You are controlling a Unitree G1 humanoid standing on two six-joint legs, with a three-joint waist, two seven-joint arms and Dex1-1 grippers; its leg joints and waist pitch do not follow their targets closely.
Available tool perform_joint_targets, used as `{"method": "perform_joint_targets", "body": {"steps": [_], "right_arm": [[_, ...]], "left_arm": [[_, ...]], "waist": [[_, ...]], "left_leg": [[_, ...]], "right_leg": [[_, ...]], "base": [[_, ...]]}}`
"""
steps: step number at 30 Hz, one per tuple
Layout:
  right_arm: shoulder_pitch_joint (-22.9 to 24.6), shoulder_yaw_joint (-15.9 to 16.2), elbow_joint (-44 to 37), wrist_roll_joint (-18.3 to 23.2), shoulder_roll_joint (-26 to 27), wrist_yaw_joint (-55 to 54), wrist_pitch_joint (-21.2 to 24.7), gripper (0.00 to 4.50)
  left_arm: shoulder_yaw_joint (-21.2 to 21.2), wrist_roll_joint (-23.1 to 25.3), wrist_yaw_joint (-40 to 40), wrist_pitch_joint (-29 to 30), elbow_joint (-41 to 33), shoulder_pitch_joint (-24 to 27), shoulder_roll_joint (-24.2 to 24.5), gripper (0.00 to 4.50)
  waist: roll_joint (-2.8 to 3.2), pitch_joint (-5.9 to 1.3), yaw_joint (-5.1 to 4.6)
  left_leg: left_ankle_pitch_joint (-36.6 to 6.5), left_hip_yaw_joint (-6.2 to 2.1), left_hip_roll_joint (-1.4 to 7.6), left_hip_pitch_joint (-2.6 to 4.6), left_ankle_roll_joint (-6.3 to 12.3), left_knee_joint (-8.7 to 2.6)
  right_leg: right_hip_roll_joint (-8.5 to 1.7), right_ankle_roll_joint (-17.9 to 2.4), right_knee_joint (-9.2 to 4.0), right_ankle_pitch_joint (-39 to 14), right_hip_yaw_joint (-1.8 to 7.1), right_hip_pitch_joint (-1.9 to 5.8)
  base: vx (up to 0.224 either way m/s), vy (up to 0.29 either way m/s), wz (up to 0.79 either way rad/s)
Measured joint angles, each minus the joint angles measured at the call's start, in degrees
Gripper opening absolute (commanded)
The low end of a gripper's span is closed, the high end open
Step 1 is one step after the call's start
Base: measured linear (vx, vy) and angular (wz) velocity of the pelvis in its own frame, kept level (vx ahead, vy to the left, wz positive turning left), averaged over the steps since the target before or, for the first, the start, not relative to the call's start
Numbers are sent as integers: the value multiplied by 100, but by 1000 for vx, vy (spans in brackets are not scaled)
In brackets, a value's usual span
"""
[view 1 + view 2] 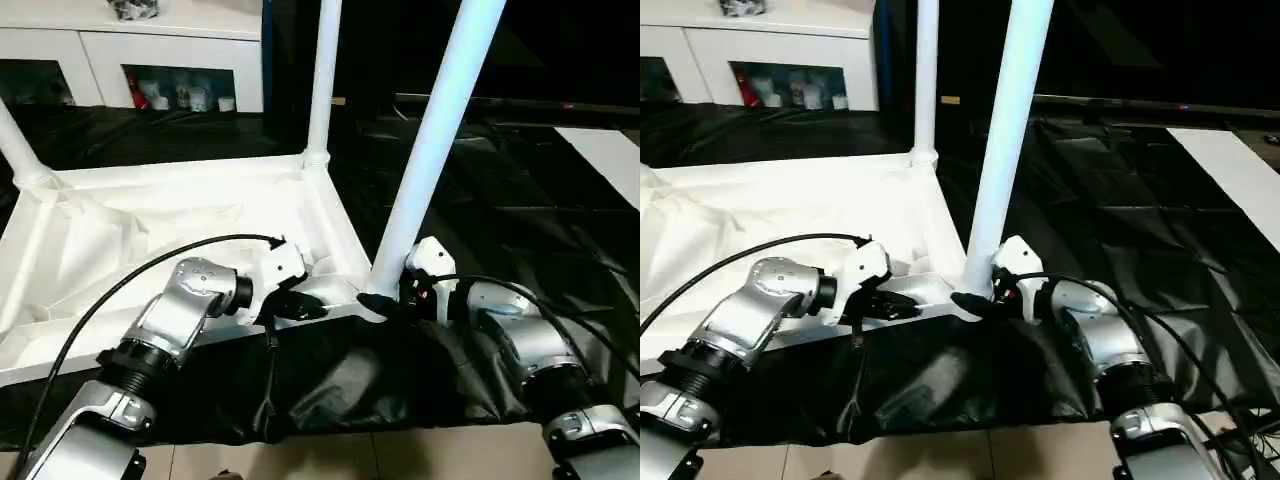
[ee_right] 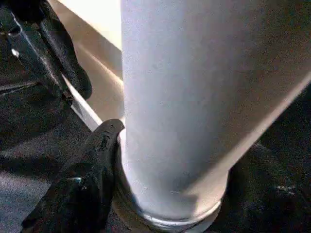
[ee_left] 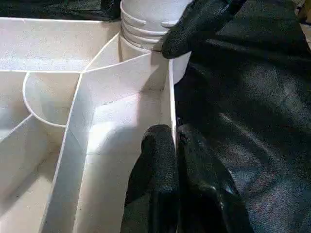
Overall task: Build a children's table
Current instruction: Rotate leg to tighten
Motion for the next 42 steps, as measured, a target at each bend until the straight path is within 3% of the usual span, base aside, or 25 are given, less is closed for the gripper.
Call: {"method": "perform_joint_targets", "body": {"steps": [5, 9, 14, 17, 21, 23, 25, 30, 36, 42], "right_arm": [[232, -309, -76, 5, 405, -785, 5, 273], [760, -786, -522, -26, 1190, -2490, 35, 272], [1066, -888, -977, -259, 1595, -3370, 90, 272], [1194, -887, -1171, -294, 1605, -3365, 89, 342], [1226, -882, -1264, 0, 1507, -2864, 127, 370], [1169, -617, -1330, 0, 1005, -2101, 138, 370], [1056, -549, -1352, 8, 795, -1637, 191, 370], [628, -344, -1291, 184, 193, -281, 250, 370], [613, 43, -1174, 252, -301, 1027, 316, 370], [600, 220, -1152, 248, -457, 1611, 323, 305]], "left_arm": [[130, 14, 402, 213, -49, 4, -165, 0], [243, 225, 1267, 642, -217, 28, -716, 0], [214, 319, 1607, 871, -649, 299, -932, 0], [157, 357, 1591, 751, -795, 399, -874, 0], [106, 347, 1363, 534, -844, 420, -661, 0], [89, 264, 946, 305, -841, 412, -347, 0], [107, 176, 675, 171, -811, 399, -192, 0], [90, -10, -90, -143, -550, 251, 88, 0], [-26, -138, -789, -279, -422, 153, 378, 0], [-98, -193, -1192, -370, -309, 142, 458, 0]], "waist": [[-21, -4, -18], [-21, -4, 26], [56, -25, 17], [67, -28, 25], [70, -25, 24], [75, -14, 4], [66, -10, 2], [66, -7, 95], [52, -2, 174], [36, -8, 235]], "left_leg": [[0, 0, 0, 8, -1, -7], [1, 1, -5, 2, -2, -7], [1, 5, -14, -8, -2, -10], [0, 5, -14, -5, -2, -39], [1, 5, -12, -7, -3, -74], [1, 5, -11, -26, -3, -76], [14, 3, -4, -49, -21, -71], [36, 5, -3, -80, 5, -53], [35, 11, 0, -78, 9, -37], [40, 14, 2, -69, 11, -29]], "right_leg": [[0, 25, 0, -15, 0, 0], [-1, 31, -19, -18, 8, 3], [-4, 37, -43, -22, 20, 3], [-3, 40, -43, -24, 16, 0], [3, 40, -42, -25, 13, -17], [9, 37, -38, -23, 15, -40], [16, 34, -29, -22, 12, -66], [11, 15, -17, -33, 8, -87], [6, 13, -8, -34, 8, -84], [4, 10, 9, -32, 7, -77]], "base": [[0, 0, 0], [0, 0, 0], [0, 0, 0], [0, 0, 0], [0, 0, 0], [0, 0, 0], [0, 0, 0], [0, 0, 0], [0, 0, 0], [0, 0, 0]]}}
